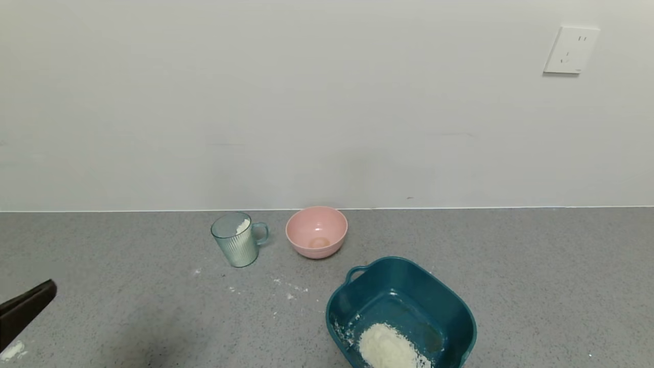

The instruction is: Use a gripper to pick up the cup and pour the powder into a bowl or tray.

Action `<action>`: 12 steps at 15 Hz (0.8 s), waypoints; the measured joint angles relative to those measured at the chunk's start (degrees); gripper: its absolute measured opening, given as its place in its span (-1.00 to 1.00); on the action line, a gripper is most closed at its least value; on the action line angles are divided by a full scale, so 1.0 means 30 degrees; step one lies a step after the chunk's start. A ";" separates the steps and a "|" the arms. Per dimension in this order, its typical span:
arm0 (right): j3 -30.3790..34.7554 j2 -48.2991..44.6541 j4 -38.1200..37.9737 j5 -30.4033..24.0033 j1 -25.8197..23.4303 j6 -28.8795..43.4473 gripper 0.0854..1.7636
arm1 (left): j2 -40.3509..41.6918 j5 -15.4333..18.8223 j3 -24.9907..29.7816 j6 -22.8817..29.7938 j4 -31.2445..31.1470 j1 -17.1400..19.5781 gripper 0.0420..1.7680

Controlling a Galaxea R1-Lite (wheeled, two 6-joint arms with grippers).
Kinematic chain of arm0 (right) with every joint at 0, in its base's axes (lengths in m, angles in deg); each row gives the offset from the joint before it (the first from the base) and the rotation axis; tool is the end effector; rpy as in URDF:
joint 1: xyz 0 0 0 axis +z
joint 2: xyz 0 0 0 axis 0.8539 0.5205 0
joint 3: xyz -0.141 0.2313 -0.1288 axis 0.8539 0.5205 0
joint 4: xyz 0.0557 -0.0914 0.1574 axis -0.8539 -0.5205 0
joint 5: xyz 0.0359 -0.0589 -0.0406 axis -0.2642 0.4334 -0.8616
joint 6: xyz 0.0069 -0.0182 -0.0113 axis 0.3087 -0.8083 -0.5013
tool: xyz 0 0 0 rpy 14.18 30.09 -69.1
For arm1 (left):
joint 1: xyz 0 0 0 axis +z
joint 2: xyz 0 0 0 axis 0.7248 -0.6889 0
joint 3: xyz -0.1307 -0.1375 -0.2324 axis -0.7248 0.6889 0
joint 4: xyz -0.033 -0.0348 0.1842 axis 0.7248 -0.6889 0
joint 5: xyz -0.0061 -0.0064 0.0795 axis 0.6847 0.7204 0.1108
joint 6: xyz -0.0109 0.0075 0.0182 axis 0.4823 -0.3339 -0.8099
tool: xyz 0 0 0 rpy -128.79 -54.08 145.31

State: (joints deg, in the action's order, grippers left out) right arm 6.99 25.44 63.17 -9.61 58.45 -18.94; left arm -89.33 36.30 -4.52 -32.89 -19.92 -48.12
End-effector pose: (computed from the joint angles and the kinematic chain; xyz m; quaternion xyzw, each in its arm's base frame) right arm -0.0227 0.0002 0.0759 0.0046 -0.0020 0.0033 1.0000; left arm 0.0459 -0.0017 0.2365 0.0439 0.0719 -0.0253 0.9961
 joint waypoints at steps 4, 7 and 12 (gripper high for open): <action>0.0000 0.0000 0.0000 0.0008 0.0000 0.0000 0.94 | 0.2796 -0.0748 0.0037 0.0012 -0.1004 0.0000 0.94; 0.0000 0.0000 0.0000 -0.0008 0.0000 0.0008 0.94 | 0.4376 -0.0922 -0.0045 0.0037 -0.2085 0.0065 0.94; 0.0000 0.0000 -0.0008 0.0000 0.0000 0.0000 0.94 | 0.7213 -0.1089 0.0122 0.0008 -0.3243 0.0284 0.94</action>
State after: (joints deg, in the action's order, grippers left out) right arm 6.99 25.44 63.15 -9.61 58.45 -18.94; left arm -67.69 33.03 -4.15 -32.87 -29.65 -47.27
